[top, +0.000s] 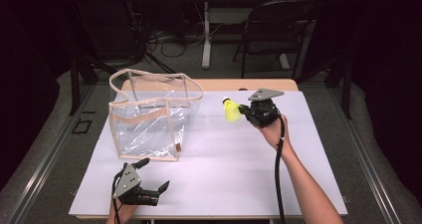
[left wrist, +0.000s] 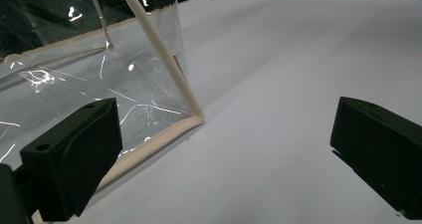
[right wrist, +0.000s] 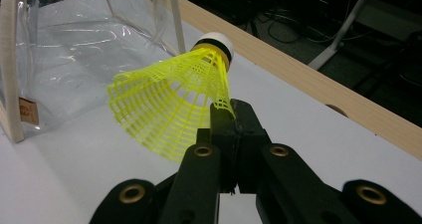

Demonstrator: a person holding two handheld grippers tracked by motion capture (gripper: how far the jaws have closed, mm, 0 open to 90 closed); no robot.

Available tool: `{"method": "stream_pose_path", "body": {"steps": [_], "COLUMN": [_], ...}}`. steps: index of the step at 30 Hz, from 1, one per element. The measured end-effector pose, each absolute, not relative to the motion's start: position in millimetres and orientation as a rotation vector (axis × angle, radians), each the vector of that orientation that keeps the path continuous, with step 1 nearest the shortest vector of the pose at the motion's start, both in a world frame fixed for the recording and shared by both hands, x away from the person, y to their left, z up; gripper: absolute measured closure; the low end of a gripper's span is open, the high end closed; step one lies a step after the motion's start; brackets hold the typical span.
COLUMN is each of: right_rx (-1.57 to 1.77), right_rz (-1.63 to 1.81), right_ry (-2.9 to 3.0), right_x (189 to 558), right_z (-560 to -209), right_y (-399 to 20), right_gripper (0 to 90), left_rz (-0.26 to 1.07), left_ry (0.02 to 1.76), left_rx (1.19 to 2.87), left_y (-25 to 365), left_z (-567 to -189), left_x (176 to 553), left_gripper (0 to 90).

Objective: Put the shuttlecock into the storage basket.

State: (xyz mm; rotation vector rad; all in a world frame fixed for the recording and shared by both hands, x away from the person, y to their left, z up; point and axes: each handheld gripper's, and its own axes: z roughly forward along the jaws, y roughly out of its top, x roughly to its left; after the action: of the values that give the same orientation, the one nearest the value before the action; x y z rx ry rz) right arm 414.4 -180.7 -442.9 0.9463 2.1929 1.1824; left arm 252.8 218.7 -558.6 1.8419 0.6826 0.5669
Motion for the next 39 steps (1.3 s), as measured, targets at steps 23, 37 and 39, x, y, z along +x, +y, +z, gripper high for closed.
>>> {"method": "stream_pose_path", "body": {"steps": [23, 37, 39], "right_rx": [0.91, 0.892, 0.892], "right_rz": [1.189, 1.2, 1.201], "right_ry": [2.186, 2.189, 2.189], "right_x": [414, 415, 415], "right_z": [-423, -413, -412], "right_y": [-172, -166, -166], "right_gripper": [89.9, 89.9, 89.9], "left_rz": [0.567, 0.566, 0.566], "left_ry": [0.683, 0.681, 0.681], "left_rx": [1.84, 1.839, 1.84], "left_y": [219, 219, 219], "left_z": [-558, -558, -558], "left_x": [252, 252, 252], "left_gripper": [0.0, 0.0, 0.0]}}
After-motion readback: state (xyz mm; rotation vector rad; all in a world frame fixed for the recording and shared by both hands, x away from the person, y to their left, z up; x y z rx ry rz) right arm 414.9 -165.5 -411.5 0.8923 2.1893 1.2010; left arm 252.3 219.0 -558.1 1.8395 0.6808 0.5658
